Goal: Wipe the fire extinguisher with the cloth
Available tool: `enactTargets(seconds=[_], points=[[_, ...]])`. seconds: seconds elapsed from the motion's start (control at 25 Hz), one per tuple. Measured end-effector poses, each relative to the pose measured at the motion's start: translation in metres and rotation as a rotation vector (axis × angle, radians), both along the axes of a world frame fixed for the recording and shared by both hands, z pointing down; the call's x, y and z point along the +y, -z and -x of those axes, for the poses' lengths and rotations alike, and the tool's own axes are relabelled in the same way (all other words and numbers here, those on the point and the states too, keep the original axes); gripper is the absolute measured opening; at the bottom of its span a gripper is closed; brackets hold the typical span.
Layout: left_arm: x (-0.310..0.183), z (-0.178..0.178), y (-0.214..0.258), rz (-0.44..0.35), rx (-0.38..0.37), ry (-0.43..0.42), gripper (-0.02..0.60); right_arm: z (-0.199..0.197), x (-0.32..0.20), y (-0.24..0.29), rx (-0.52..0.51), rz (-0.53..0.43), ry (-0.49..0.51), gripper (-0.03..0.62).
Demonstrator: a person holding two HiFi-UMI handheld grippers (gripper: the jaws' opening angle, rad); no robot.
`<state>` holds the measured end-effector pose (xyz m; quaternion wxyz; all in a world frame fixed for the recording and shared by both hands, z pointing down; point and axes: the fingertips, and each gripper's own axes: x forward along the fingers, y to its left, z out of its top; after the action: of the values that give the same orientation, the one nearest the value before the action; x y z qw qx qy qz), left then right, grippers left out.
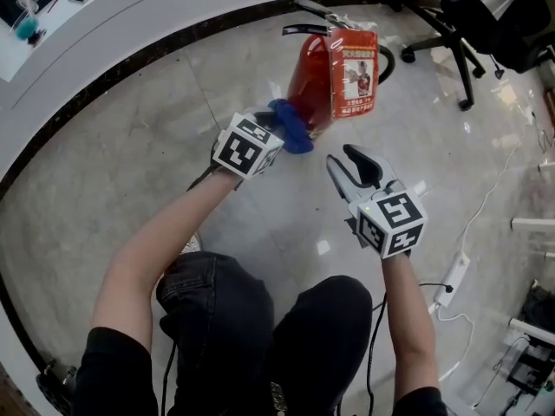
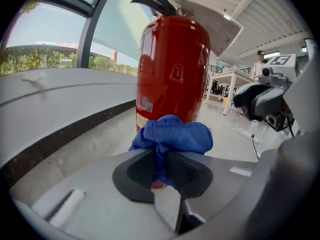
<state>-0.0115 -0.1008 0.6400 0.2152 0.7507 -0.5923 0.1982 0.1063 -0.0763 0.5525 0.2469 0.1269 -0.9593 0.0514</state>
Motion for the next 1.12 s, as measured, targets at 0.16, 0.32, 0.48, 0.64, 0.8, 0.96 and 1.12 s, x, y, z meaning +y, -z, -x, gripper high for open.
enactTargets(seconds=[0.16,0.32,0.48,0.64,0.8,0.96,1.12], points=[[0.001,0.001,-0.034,0.024,0.027,0.001,0.055,0.001,0.002,-0.013,0.033,0.016,-0.006,0.149],[0.003,-0.003,-0.073,0.095,0.045,0.001,0.055,0.006,0.004,-0.027,0.081,0.028,0.0,0.149],[0.004,-0.005,-0.108,0.149,0.039,-0.012,0.055,0.01,0.007,-0.035,0.118,0.031,0.013,0.117],[0.006,-0.007,-0.146,0.207,0.05,-0.02,0.057,0.007,0.013,-0.035,0.142,0.038,0.023,0.043],[0.006,-0.007,-0.153,0.224,0.071,-0.037,0.057,0.002,0.016,-0.037,0.166,0.037,0.026,0.041],[-0.001,0.001,-0.107,0.121,0.085,-0.047,0.055,0.008,0.015,-0.036,0.148,0.04,0.029,0.041],[-0.006,0.011,-0.036,-0.01,0.057,-0.073,0.055,0.022,0.02,-0.026,0.125,0.034,0.059,0.041]])
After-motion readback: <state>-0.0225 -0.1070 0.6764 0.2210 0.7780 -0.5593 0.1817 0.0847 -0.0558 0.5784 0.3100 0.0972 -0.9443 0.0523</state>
